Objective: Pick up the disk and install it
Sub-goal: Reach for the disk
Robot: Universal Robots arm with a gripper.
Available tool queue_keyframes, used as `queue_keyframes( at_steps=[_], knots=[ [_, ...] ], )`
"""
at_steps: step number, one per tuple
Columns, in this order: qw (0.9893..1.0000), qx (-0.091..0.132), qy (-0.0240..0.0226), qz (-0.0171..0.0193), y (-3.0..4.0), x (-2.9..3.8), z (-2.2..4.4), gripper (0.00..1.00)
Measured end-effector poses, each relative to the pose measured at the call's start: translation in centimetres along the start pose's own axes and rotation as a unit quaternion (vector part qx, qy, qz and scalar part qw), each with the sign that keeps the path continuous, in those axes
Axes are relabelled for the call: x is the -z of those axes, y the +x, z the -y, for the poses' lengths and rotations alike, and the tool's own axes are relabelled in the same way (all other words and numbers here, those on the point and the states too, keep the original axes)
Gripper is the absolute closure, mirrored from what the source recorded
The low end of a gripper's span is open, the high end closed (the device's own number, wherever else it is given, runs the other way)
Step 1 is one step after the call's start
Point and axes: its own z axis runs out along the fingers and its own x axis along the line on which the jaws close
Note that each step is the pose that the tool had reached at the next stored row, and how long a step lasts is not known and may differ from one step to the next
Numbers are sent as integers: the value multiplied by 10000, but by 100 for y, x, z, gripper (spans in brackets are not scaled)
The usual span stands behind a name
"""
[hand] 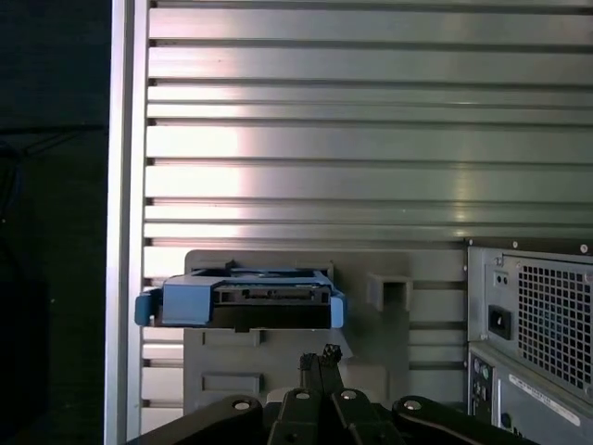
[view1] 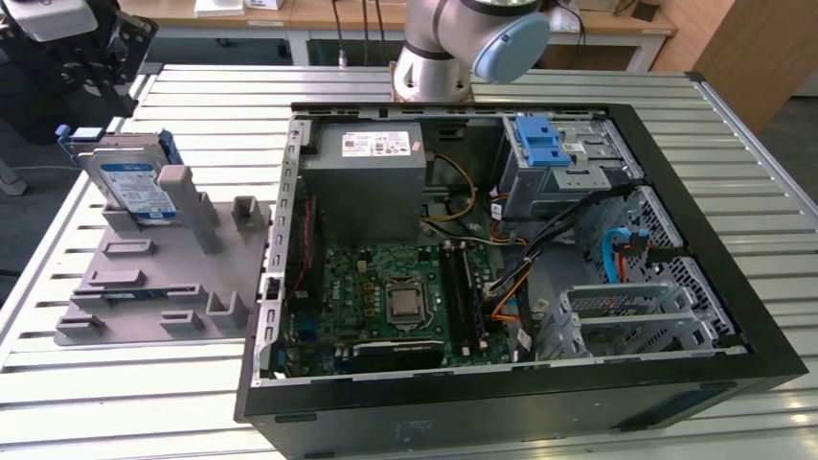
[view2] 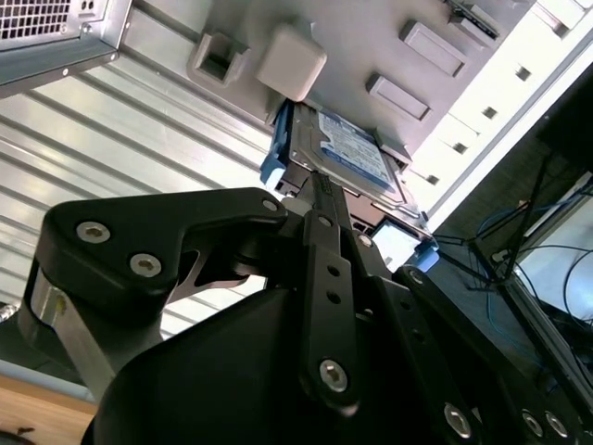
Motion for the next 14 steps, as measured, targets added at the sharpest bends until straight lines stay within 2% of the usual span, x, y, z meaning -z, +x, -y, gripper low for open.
queue_keyframes(
  at_steps=[8, 14],
  knots=[
    [10000, 0, 0, 0, 148, -36, -19, 89],
    [10000, 0, 9, -1, 210, -84, -40, 89]
  ],
)
